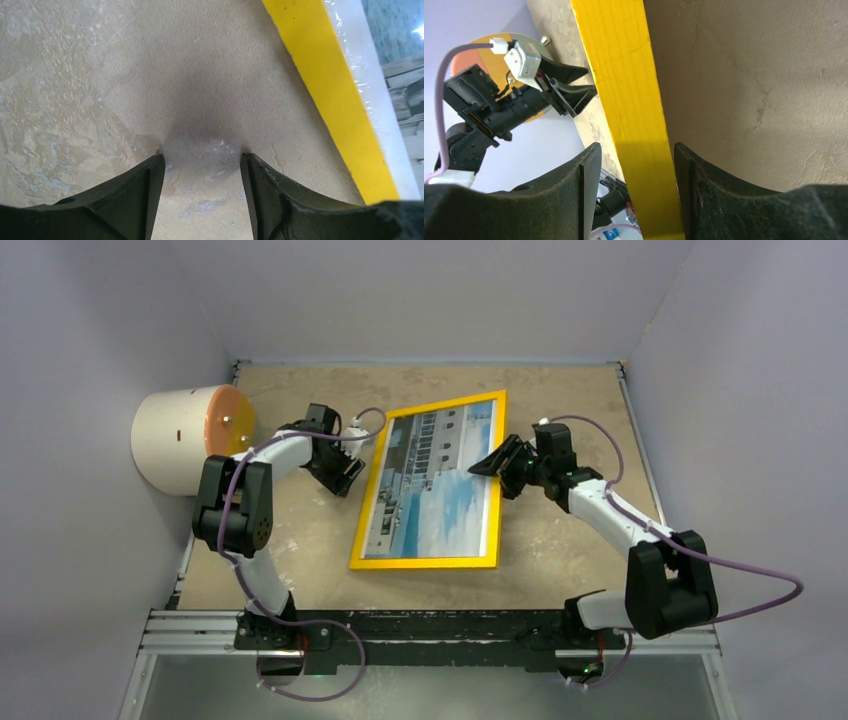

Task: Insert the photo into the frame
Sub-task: Turn over the photo frame at the center of the board.

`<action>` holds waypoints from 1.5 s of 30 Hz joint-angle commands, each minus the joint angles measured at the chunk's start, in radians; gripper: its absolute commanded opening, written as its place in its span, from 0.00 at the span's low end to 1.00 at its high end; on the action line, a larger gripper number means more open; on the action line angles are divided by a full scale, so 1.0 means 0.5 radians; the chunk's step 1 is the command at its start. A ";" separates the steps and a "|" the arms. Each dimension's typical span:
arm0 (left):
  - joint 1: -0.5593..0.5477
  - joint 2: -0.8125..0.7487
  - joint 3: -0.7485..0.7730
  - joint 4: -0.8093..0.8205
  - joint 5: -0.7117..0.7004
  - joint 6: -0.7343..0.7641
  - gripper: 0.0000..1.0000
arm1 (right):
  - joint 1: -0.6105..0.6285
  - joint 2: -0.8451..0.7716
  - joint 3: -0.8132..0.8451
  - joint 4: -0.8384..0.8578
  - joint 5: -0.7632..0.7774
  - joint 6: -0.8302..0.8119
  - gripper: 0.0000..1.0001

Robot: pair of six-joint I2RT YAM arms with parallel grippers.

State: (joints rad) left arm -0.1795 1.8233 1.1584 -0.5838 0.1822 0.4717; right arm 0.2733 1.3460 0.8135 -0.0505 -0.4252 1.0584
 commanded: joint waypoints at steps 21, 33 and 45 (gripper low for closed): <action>-0.031 -0.050 -0.144 -0.025 0.055 0.041 0.58 | -0.013 0.782 0.207 0.060 0.018 -0.444 0.84; -0.031 -0.069 -0.172 -0.028 0.094 0.052 0.57 | -0.013 0.726 0.437 -0.498 0.696 -0.817 0.99; 0.063 -0.213 -0.043 -0.026 0.135 -0.001 0.78 | -0.013 0.311 0.359 -0.400 1.171 -0.956 0.99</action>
State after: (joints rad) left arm -0.1864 1.7760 1.1049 -0.5766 0.2119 0.4904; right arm 0.2680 1.6917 1.0294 -0.2867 -0.0235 0.6422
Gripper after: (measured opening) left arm 0.714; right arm 0.987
